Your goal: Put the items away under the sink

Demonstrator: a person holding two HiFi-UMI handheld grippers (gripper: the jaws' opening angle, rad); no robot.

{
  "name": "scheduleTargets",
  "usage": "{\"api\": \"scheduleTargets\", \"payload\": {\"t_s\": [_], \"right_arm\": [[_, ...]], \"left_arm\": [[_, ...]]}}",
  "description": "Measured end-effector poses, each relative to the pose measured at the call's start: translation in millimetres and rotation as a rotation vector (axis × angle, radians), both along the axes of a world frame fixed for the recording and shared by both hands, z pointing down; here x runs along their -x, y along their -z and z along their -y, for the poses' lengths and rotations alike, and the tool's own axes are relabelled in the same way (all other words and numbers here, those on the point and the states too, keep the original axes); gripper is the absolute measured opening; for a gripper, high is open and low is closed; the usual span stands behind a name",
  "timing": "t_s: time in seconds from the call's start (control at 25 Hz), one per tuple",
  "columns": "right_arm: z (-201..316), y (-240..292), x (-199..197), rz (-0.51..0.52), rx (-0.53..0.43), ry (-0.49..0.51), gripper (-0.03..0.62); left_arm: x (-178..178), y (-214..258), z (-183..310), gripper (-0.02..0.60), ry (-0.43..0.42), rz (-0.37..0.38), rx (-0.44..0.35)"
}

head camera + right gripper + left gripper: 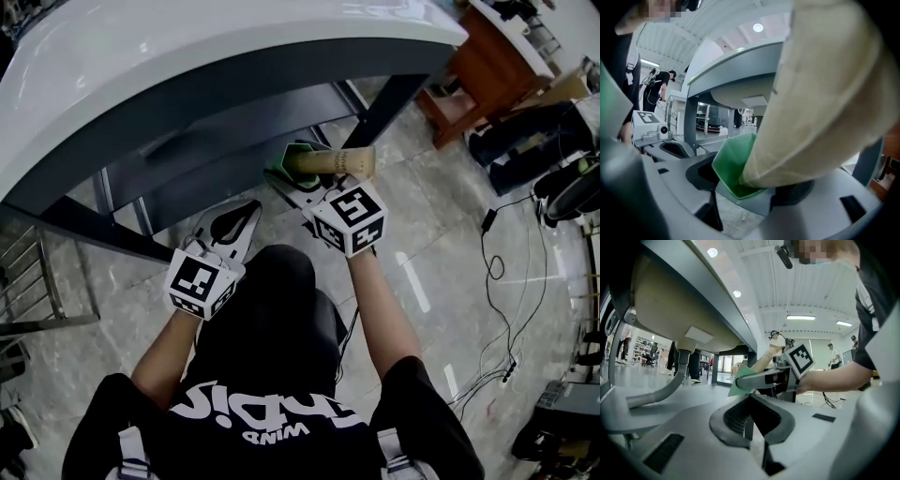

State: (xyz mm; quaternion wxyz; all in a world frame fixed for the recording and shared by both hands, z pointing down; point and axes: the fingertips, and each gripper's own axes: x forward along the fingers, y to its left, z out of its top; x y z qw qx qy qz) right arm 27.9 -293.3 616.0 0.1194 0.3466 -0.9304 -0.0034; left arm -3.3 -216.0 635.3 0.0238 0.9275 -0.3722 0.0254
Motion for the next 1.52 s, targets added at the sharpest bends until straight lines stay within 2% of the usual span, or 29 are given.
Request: {"api": "scheduleTargets", "payload": {"t_s": [0.56,0.88,1.24,1.52], "right_arm": [[74.9,-20.0,-0.2,-0.064,0.035,-0.026,0.327],[113.8,-24.7,3.9,-0.139,0.060,-0.020,0.327],[129.3,-34.2,3.2,-0.155,0.124,-0.005,0.327],[133.8,-34.9,8.9,-0.131,0.128,-0.010,0.327]], "left_arm": [[-14.4,2.3,17.1,0.017,0.006,0.001,-0.004],[-20.5,-4.0,24.2,0.017,-0.001,0.001,0.006],[-19.1,-9.1,21.9,0.017,-0.002,0.009,0.020],[-19.2,-11.8,20.3,0.017,-0.007,0.007,0.027]]}}
